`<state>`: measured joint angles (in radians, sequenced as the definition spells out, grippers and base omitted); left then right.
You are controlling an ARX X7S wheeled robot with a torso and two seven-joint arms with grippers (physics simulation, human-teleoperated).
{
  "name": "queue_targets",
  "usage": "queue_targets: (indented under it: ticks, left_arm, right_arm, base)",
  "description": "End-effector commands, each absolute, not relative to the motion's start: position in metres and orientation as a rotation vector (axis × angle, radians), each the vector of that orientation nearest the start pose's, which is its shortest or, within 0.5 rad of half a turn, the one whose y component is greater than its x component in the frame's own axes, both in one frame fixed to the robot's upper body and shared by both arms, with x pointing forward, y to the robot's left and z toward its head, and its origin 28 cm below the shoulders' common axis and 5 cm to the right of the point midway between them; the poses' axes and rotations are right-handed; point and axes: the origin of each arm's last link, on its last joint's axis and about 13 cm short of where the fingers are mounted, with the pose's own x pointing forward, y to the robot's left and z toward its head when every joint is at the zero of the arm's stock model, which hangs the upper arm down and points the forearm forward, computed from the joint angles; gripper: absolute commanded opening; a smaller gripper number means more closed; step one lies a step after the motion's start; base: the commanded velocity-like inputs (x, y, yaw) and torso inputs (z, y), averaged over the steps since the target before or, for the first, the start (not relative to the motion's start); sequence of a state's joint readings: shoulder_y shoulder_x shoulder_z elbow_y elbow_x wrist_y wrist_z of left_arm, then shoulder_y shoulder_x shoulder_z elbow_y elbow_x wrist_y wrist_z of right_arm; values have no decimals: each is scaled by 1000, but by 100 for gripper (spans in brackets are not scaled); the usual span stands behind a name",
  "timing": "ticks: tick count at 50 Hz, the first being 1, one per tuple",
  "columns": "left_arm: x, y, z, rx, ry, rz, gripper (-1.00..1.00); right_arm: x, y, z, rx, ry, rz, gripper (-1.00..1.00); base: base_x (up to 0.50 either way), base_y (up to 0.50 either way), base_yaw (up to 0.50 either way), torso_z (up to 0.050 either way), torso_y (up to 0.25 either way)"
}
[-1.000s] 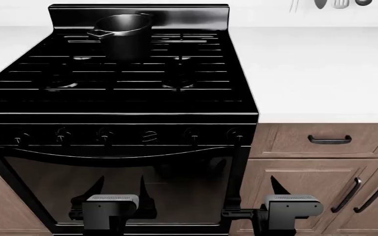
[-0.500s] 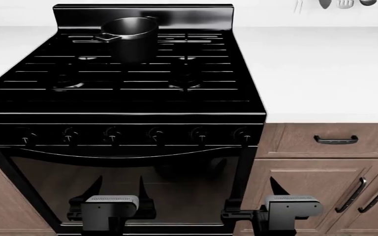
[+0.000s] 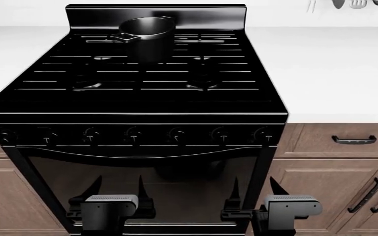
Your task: Turn off the center burner of the stove.
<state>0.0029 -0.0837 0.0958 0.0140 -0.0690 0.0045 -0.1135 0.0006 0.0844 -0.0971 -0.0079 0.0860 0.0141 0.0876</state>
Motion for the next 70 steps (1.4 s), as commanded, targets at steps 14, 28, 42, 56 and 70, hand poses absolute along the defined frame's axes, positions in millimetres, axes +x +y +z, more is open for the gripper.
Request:
queue_targets:
  ticks: [14,28,42,56,70]
  left_arm:
    - [209,206,15,13,-9,19,100]
    - [209,205,15,14,-10,15,100]
    - [209,206,15,14,-12,12,100]
    - [209,206,15,15,-12,11,100]
    - [209,205,15,17,-12,12,100]
  right_arm:
    - [209,-97,13,-3,14,11,100]
    - [209,-97,13,-1,13,15,100]
    - [209,-97,13,-2,14,18,100]
    - [209,-97,13,-5,15,18,100]
    - [209,-97,14,-5,14,18,100]
  base:
    - [0,111,0,0,0]
    - [0,111,0,0,0]
    - [0,112,0,0,0]
    - [0,112,0,0,0]
    - [0,112,0,0,0]
